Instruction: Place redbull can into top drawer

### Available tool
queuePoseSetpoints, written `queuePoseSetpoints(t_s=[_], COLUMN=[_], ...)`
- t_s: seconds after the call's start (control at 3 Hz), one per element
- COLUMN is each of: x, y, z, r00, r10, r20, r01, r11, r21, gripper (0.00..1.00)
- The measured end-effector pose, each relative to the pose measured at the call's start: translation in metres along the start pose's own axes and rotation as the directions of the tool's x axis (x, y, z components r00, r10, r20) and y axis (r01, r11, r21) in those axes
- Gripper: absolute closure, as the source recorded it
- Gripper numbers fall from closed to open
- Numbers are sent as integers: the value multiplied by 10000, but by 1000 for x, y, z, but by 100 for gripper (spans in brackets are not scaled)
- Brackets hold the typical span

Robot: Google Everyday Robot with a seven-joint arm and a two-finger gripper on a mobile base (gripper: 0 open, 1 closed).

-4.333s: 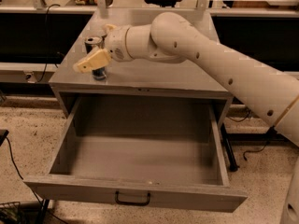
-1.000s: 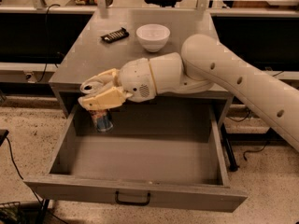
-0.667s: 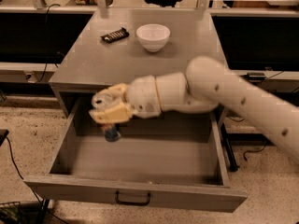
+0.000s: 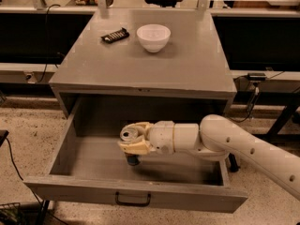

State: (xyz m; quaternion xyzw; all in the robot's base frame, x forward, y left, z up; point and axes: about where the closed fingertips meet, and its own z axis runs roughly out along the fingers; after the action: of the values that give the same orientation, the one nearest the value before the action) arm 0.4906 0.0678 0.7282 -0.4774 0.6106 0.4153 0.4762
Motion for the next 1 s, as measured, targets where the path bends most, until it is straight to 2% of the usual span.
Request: queuePoseSetpoints(t_s=[0.33,0.67,1.0], x=[0,6,10], y=[-1,-1,-1], z=[1,2,3], r00=[10000,9995,9979], r10=[9,83,-80], r20=[13,290,641], r01=[-9,-80,91], r11=[10000,9999,9998], r21=[12,-77,-162], gripper=[100,100,84])
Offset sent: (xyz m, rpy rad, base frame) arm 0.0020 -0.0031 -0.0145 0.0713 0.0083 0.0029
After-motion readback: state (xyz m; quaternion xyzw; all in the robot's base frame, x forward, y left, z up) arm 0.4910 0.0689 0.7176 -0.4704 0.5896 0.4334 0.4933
